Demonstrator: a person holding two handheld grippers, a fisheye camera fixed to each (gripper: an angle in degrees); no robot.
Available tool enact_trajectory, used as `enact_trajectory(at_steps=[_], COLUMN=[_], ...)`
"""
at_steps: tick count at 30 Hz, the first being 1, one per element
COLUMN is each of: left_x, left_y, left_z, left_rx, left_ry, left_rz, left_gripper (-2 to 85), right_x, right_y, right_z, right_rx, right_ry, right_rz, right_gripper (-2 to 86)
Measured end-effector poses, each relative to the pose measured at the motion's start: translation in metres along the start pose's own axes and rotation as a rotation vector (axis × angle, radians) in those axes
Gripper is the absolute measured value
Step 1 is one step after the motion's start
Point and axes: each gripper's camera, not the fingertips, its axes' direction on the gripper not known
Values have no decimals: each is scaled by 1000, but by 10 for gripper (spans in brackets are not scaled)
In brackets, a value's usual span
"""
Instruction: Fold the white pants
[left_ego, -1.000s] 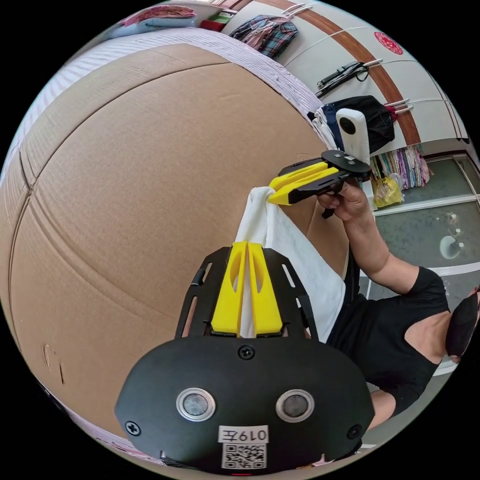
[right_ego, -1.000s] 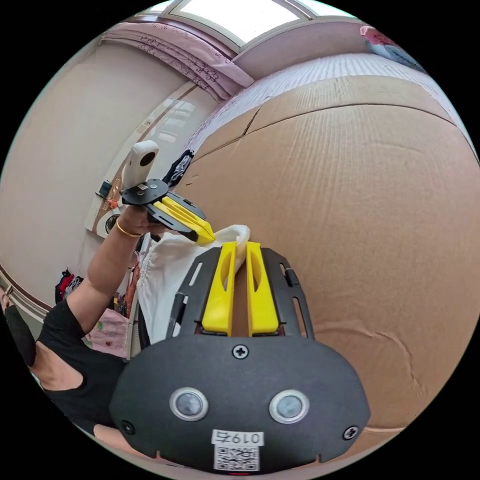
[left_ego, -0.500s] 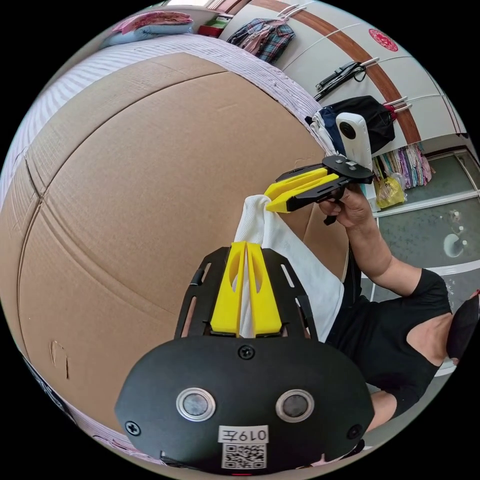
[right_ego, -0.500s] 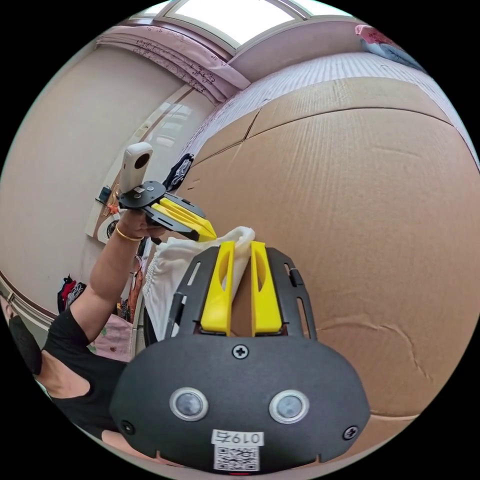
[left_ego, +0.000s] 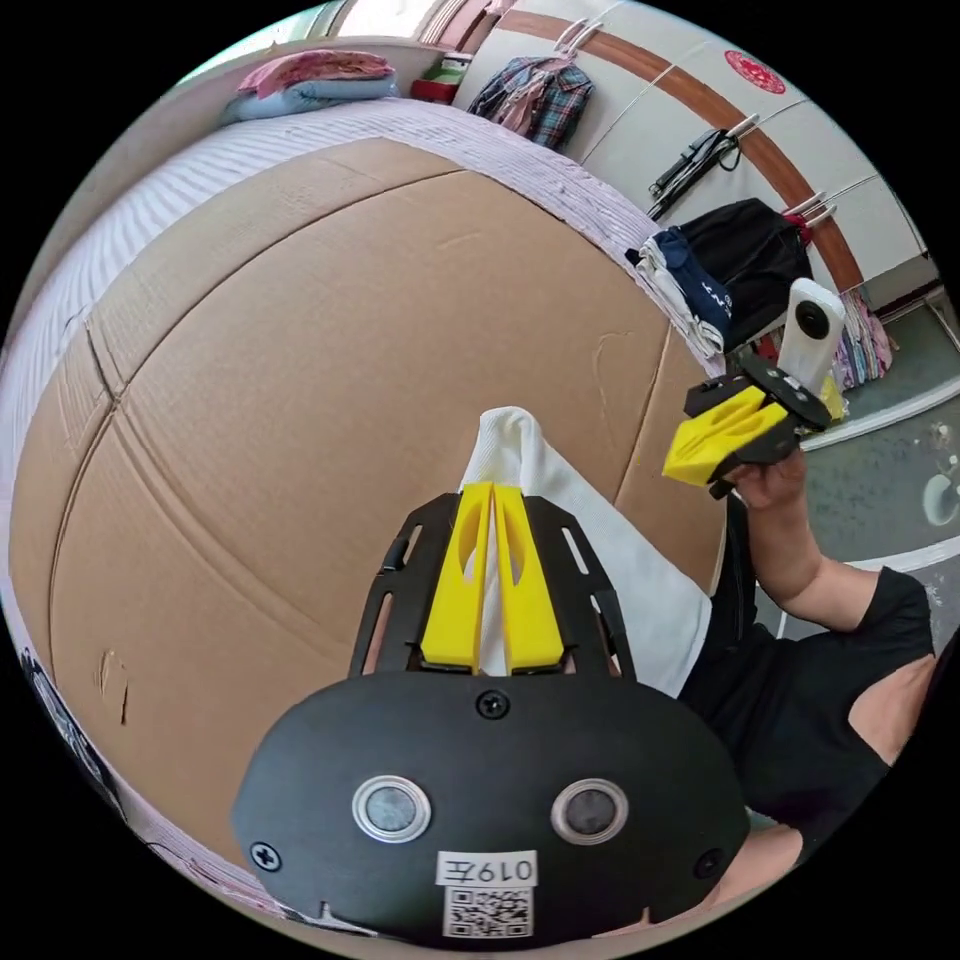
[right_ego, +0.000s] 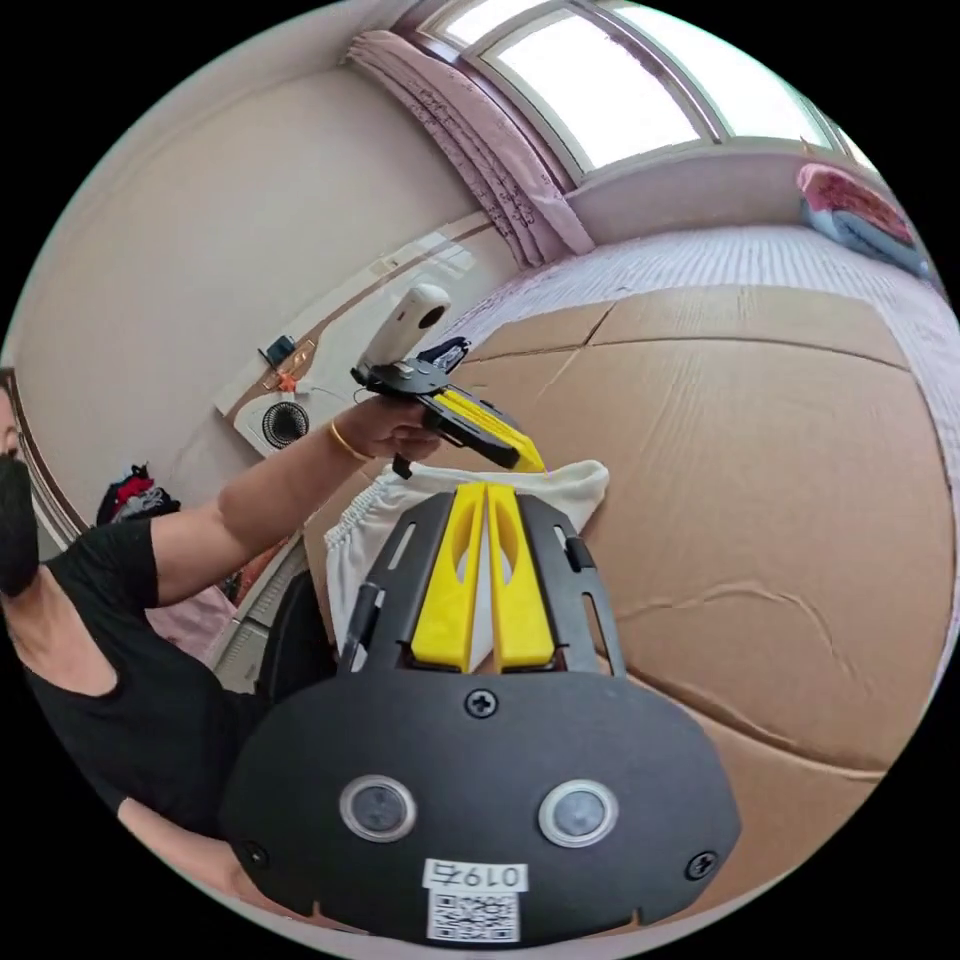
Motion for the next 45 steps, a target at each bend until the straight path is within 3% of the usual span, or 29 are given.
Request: enact_trajectory(at_steps=[4,6,12,18,22,29,37,45], left_x=[73,141,278,351,384,416,445,440], left_y=[101,193,396,524,570,638,678,704], left_z=[-79,-112,-104,-103,-112,-141,-145,-163], left_rx=[316,452,528,592,589,545,426,381], left_ry=[-66,-276,-560,-660,-719,-779,-858,-865], left_rz=[16,20,-98,-238,-205,-213,-113,-91], left_gripper=[9,9,10,17,23,52,60,39], right_x=[-26,-26,12,51,112,227,369,519], right_y=[110,160,301,386,437,486,496,496], right_z=[0,14,91,166,209,298,361,410], right_rx=[17,12,-38,-5,73,8,-110,-184], right_ry=[261,325,371,653,736,686,649,674], right_rz=[-182,-215,-243,-381,-361,-446,-542,-594], right_gripper=[-5,-6,-7,-9,-10,-7,60,62])
